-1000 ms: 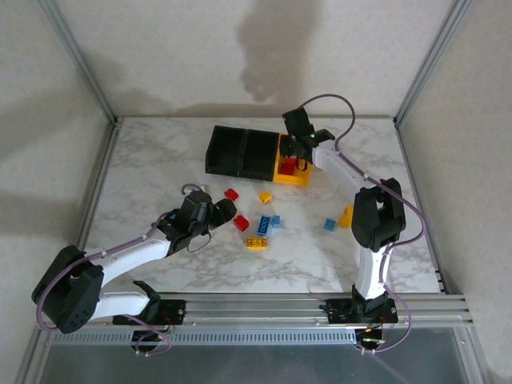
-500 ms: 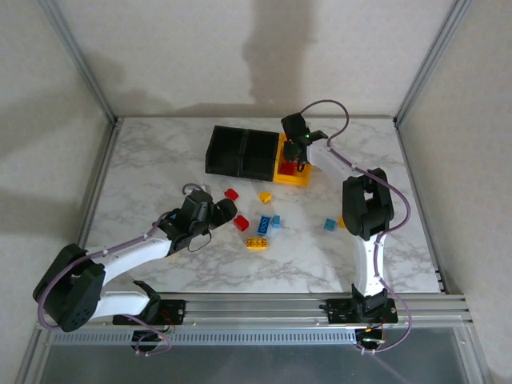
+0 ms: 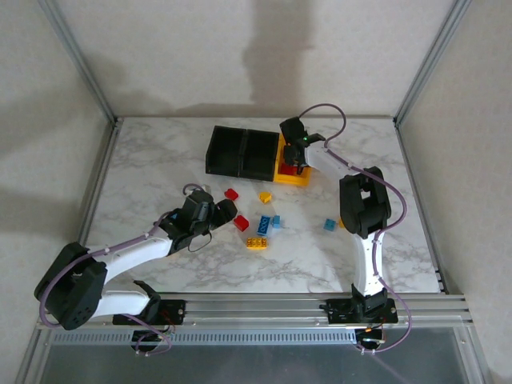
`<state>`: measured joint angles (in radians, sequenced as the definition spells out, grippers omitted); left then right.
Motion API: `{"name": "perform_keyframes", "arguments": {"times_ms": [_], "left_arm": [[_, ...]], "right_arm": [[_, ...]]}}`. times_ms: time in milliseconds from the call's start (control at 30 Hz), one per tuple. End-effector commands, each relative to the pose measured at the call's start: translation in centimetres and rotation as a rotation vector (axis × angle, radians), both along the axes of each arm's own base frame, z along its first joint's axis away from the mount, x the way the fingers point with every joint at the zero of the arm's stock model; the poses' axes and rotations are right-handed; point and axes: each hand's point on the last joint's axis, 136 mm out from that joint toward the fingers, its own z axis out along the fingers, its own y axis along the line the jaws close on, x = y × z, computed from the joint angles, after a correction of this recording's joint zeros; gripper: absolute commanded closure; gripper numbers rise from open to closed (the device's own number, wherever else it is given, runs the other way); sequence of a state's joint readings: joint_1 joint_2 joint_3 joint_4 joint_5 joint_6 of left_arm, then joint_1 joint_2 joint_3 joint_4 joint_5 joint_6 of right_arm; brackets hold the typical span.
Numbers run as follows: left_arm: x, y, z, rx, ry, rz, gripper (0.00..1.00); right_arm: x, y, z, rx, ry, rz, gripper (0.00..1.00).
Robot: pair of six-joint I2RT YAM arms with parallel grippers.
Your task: Sort the legos into containers by color
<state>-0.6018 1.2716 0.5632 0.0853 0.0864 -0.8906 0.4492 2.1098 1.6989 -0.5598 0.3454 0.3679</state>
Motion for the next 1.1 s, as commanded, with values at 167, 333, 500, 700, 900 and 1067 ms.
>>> {"name": "perform_keyframes", "arguments": {"times_ms": [167,333,500,700,900,1067], "left_arm": [[0.4,-0.3,1.0,0.008,-0.024,-0.004,0.28],[0.6,-0.1,1.5,0.012,-0.033,0.009,0.28],[0.8,0.0,1.9,0.016,-0.038,0.02,0.27],[0.9,0.6,1.6,0.039,-0.021,0.051,0.28],[1.1,2.1,0.8,0.08,0.014,0.111,0.28],[1.2,3.5,0.4,0.084,0.023,0.156,0.28]], "right_arm": [[0.0,-0.6,1.5,-0.003,-0.029,-0.013,0.5],[-1.0,0.4,4.5,0.069,-0.08,0.015,0.51],[-3.7,1.5,6.1,0.141,-0.102,0.069,0.5],[-7.7,3.4,6.4,0.23,-0.096,0.161,0.49],[-11.4,5.8,5.6,0.293,-0.064,0.24,0.48],[-13.7,8.4,4.0,0.333,-0.024,0.296,0.47]]}}
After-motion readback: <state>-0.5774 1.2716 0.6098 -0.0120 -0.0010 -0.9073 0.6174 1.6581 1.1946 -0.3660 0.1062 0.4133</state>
